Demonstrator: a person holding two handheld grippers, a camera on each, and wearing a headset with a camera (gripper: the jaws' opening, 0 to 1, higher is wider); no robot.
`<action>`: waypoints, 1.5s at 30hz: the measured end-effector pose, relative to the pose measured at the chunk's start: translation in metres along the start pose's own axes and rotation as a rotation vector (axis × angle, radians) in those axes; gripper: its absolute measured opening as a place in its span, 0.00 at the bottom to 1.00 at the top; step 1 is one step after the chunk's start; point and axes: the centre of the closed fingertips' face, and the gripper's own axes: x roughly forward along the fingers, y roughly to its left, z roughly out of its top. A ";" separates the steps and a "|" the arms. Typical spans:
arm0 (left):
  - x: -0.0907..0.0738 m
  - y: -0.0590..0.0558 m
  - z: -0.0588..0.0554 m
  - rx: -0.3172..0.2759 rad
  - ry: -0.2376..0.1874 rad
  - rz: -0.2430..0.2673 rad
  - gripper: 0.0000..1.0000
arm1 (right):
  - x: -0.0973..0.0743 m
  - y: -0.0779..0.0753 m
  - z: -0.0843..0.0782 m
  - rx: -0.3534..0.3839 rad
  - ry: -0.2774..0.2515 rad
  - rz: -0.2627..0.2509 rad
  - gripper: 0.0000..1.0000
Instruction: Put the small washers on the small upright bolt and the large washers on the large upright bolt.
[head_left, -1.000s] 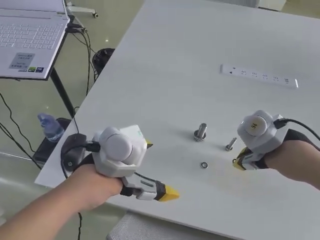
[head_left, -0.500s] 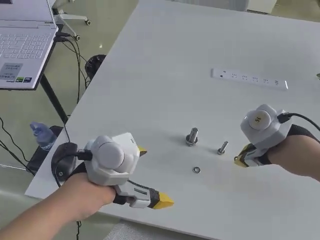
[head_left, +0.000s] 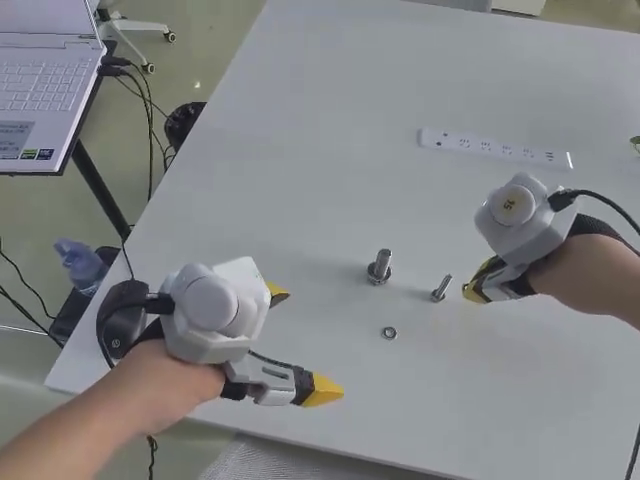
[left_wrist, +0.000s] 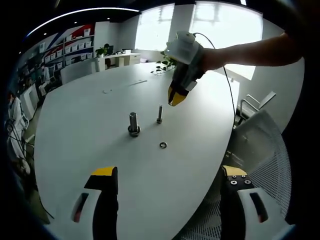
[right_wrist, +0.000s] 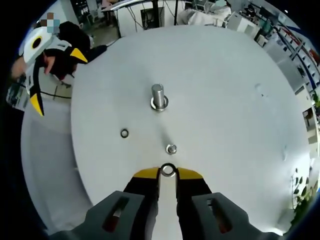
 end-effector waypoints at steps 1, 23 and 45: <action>0.000 0.000 0.000 -0.001 0.000 0.001 0.84 | 0.000 -0.001 0.002 -0.004 -0.001 -0.002 0.12; 0.004 -0.002 -0.008 -0.018 0.013 -0.002 0.95 | 0.013 -0.006 0.021 -0.064 0.014 0.002 0.12; 0.004 -0.001 -0.015 -0.027 0.034 -0.003 0.92 | 0.021 -0.006 0.020 -0.073 0.032 0.007 0.12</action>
